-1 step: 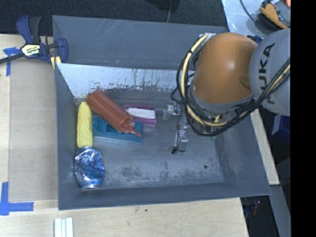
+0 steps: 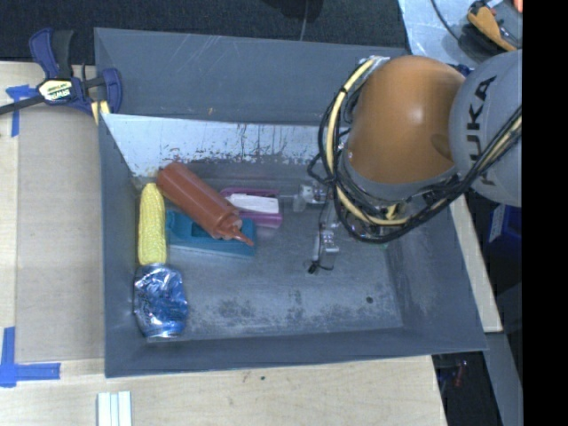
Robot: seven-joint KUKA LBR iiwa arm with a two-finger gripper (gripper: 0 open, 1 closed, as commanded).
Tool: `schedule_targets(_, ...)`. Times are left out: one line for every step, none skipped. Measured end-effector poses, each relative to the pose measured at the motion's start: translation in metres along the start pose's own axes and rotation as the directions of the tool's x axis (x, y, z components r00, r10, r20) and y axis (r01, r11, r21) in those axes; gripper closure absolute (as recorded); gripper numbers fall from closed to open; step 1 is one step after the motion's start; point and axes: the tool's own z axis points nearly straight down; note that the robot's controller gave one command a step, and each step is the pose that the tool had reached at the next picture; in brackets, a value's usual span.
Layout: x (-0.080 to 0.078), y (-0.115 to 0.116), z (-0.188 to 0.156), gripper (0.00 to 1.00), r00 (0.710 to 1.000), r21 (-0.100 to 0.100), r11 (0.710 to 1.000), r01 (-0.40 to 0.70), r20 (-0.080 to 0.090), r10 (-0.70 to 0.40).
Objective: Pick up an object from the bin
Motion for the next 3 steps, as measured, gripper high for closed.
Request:
schedule_targets(-0.055, 0.079, 0.141, 0.00, 0.978, 0.001, 0.978, 0.207, 0.009, -0.207)
schedule_targets(-0.063, 0.075, 0.059, 0.00, 0.999, 0.001, 0.999, 0.043, 0.011, -0.043)
schedule_targets(-0.055, 0.128, 0.118, 0.00, 0.960, 0.003, 0.960, 0.280, 0.006, -0.280)
